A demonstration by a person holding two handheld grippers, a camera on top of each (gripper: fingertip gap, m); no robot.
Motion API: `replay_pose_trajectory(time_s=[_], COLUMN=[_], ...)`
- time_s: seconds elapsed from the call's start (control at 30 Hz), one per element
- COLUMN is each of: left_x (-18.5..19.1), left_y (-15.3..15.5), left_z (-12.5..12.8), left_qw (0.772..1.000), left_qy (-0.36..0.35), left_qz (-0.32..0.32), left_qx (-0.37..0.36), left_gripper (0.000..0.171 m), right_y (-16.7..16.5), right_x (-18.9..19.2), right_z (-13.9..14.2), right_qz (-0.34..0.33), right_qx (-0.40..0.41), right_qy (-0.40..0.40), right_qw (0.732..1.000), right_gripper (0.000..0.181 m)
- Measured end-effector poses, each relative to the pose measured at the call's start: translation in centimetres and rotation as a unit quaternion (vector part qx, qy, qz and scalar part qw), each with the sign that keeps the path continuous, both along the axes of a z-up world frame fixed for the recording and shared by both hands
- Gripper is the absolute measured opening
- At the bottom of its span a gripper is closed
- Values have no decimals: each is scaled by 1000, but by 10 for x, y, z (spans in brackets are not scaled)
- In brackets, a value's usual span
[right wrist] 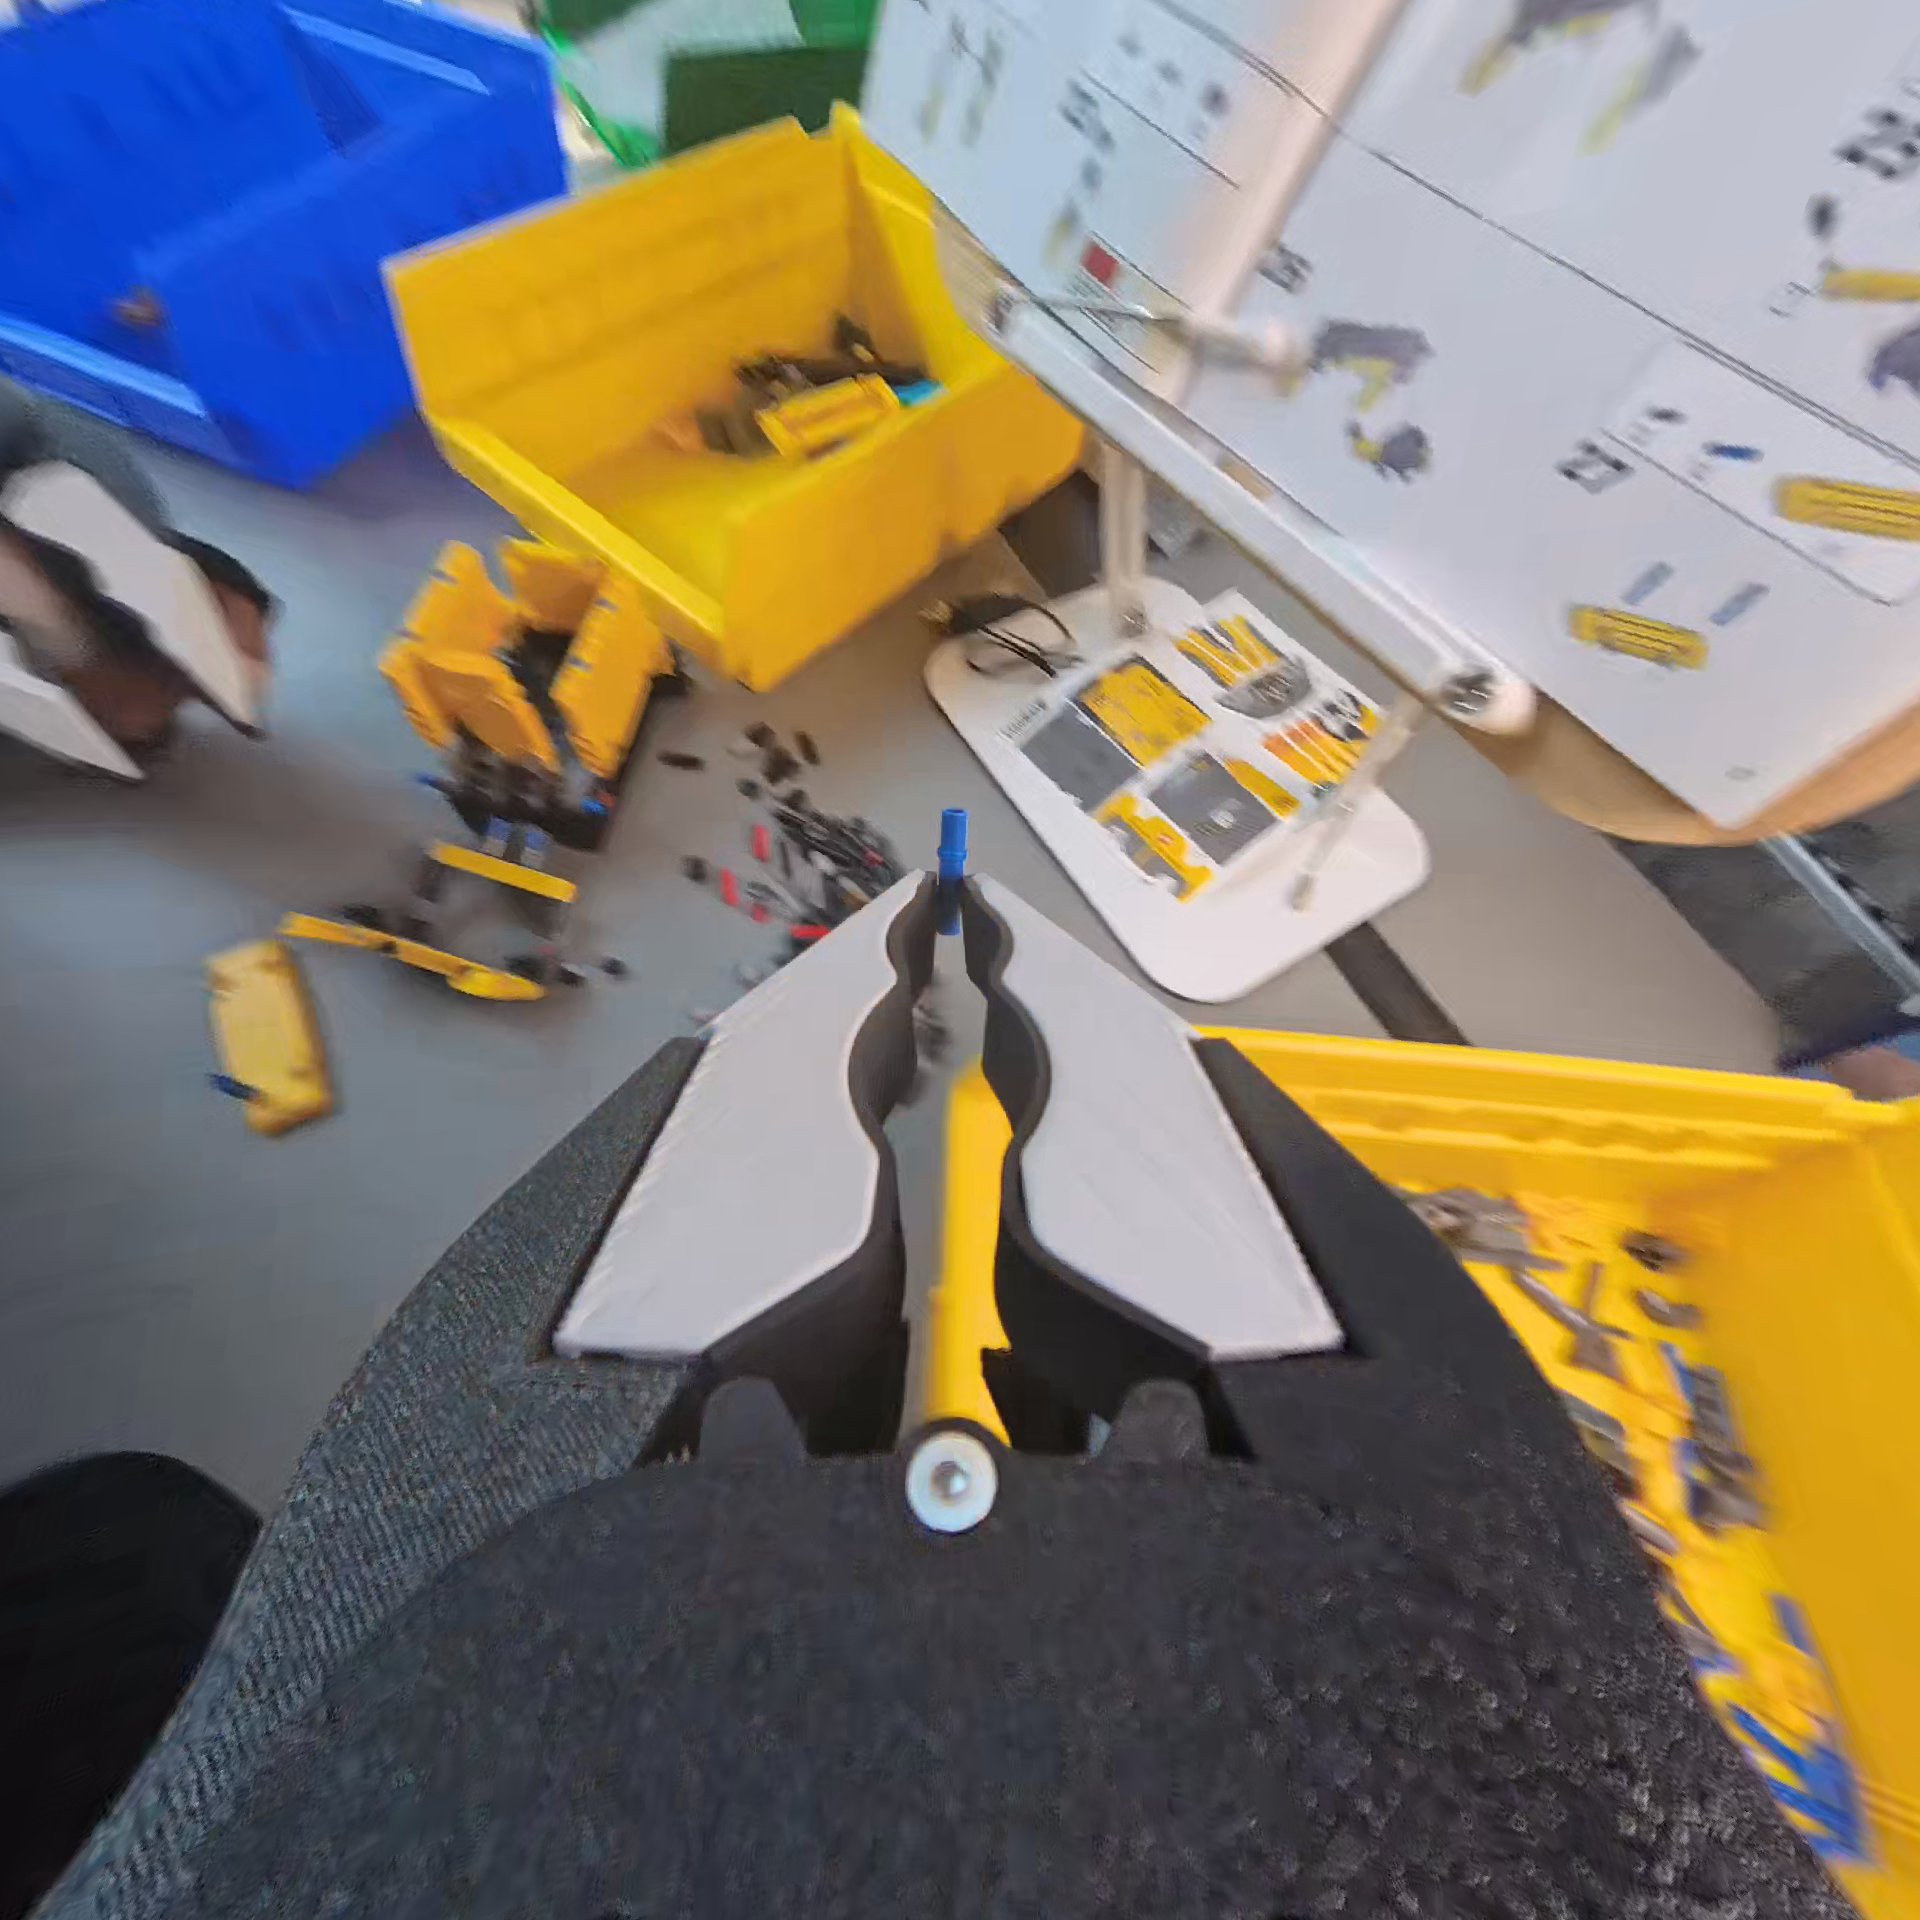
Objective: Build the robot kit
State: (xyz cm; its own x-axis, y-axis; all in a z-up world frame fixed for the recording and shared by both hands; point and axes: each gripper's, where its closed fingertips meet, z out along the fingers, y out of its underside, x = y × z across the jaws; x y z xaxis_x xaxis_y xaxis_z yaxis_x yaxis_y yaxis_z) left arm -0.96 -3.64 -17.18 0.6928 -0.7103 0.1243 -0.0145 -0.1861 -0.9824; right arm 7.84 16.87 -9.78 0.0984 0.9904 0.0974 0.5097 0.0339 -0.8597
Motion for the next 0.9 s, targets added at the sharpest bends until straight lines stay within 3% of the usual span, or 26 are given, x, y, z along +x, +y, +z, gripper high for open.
replay_pose_trajectory(time_s=[0.17,0.3,0.47,0.77,0.9], left_x=[7,14,18,18,21], left_y=[-8,-14,-19,-33,-33], left_z=[14,21,24,40,28], left_qw=[1000,998,997,990,992], left_qy=[4,17,18,-101,-72], left_qz=[-1,-1,-7,-97,-107], left_qx=[31,60,73,19,5], left_gripper=[24,24,22,12,9], right_y=[-136,-189,-221,-239,-241], right_x=[-36,-63,-83,-78,-76], right_z=[4,-18,-32,-49,-57], right_qz=[60,64,103,172,183], right_qx=[-125,-220,-280,-137,-87], right_qy=[146,233,262,220,205], right_qw=[979,945,918,950,958], right_gripper=[3,3,4,3,3])
